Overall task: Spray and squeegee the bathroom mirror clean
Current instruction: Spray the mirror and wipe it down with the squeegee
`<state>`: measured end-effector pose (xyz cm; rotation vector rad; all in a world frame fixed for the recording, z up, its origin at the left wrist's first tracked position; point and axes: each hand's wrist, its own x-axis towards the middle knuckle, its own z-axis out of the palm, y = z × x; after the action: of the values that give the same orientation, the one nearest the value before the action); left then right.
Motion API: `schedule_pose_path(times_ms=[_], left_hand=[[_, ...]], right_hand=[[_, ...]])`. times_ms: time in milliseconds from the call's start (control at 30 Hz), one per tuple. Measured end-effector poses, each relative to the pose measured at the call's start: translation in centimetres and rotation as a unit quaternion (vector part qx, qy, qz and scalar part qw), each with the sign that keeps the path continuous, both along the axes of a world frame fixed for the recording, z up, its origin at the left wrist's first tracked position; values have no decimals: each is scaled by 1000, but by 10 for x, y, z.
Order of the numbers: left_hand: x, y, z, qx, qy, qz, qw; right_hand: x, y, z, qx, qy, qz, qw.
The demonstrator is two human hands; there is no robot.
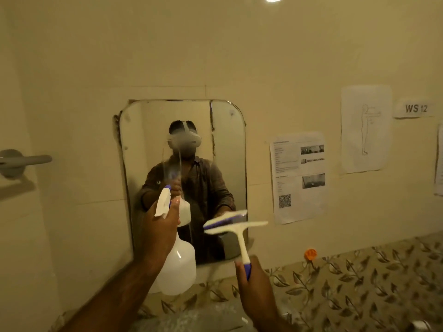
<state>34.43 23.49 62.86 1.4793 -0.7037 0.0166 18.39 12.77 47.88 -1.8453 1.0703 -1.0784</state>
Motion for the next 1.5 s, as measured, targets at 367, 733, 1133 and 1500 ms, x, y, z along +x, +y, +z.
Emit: schedule_pose_path(times_ms=[367,733,1133,1500], left_hand=[[40,46,79,-74,-28,28,996],[79,75,77,-62,-28,44,997],[82,58,43,-31,-27,38,998],[68,56,13,-5,-26,37,999]], right_hand=[[66,19,270,-170,-194,257,931],[146,24,274,-200,-183,166,948],[131,30,55,-59,-117,122,984],[92,71,-67,83,68,49,993]])
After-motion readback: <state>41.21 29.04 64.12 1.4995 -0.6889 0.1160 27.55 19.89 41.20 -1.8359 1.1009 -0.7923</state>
